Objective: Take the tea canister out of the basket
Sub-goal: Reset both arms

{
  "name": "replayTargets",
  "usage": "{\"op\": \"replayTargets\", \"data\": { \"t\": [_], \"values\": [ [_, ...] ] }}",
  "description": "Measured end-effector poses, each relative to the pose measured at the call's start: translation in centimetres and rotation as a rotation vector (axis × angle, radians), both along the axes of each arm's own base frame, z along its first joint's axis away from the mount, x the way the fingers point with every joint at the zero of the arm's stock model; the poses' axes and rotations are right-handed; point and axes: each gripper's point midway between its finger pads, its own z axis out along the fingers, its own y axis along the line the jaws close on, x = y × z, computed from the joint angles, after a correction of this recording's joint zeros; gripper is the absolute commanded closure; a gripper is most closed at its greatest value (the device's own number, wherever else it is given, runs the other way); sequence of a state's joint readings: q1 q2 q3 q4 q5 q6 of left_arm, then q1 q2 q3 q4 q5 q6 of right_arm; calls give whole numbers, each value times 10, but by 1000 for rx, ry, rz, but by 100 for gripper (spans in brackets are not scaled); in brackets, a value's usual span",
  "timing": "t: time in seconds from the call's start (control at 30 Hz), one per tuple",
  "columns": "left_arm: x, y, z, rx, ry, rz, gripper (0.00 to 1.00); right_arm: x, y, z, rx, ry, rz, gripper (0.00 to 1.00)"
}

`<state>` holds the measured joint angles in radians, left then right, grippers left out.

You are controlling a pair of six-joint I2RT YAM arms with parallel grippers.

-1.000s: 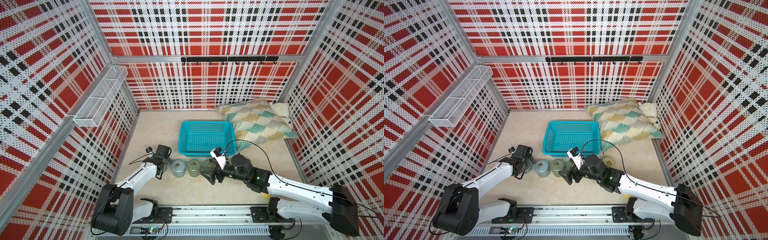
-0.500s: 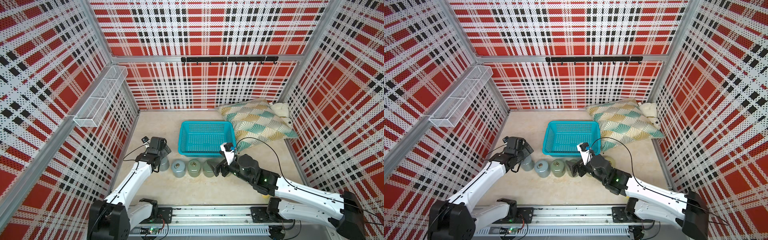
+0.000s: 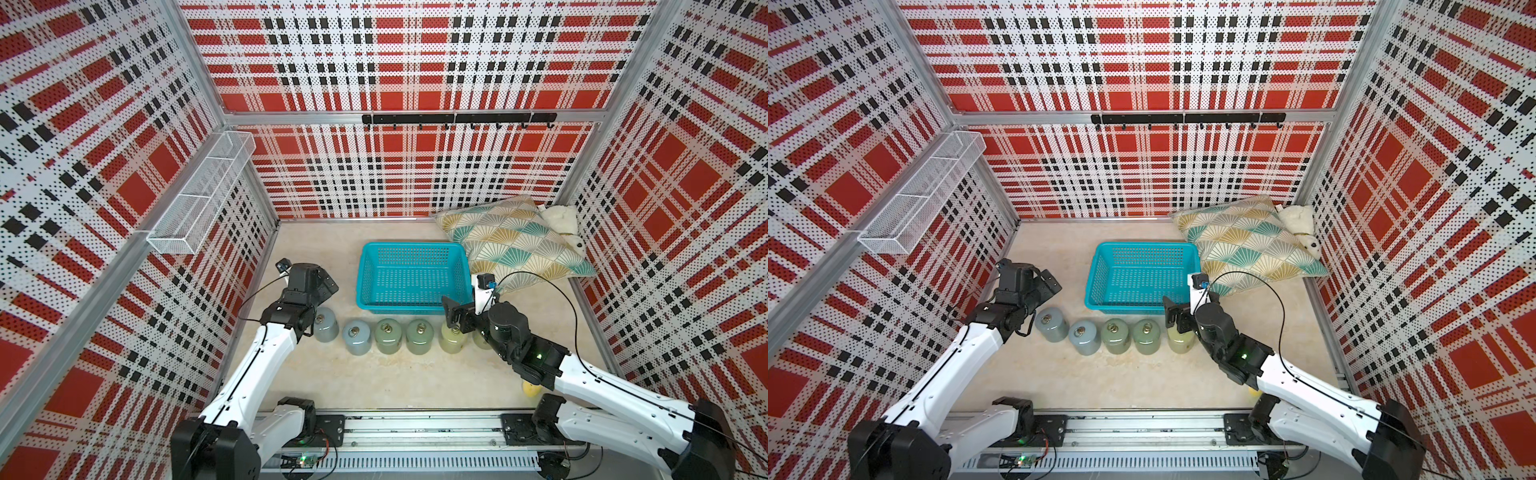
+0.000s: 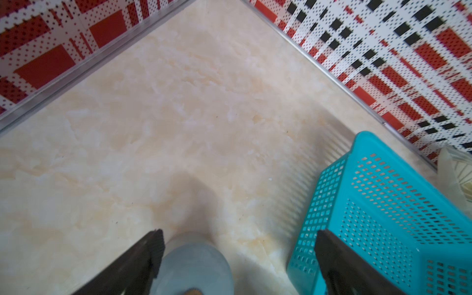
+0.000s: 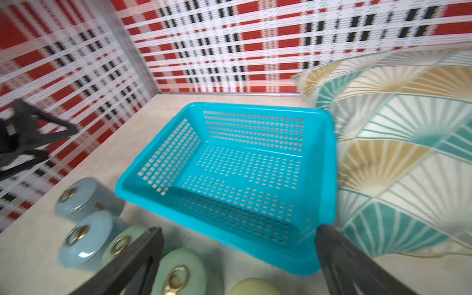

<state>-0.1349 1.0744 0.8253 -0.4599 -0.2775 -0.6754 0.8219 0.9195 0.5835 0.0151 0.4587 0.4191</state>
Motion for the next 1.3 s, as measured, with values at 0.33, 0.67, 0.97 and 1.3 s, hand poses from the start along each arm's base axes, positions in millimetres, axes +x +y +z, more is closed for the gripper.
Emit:
{"op": "replayTargets", "data": {
  "t": [0.33, 0.67, 0.97, 1.3],
  "values": [
    [35, 23, 12, 158, -267, 66, 1, 42, -125, -42, -130, 70, -499, 0],
    [47, 57, -23, 376, -285, 106, 1, 63, -190, -78, -351, 72, -685, 0],
    [57, 63, -37, 469, -318, 66, 1, 83, -225, -99, -387, 9, -738, 0],
    [52, 68, -43, 484, -393, 42, 1, 89, -215, -101, -325, -118, -643, 0]
  ]
}}
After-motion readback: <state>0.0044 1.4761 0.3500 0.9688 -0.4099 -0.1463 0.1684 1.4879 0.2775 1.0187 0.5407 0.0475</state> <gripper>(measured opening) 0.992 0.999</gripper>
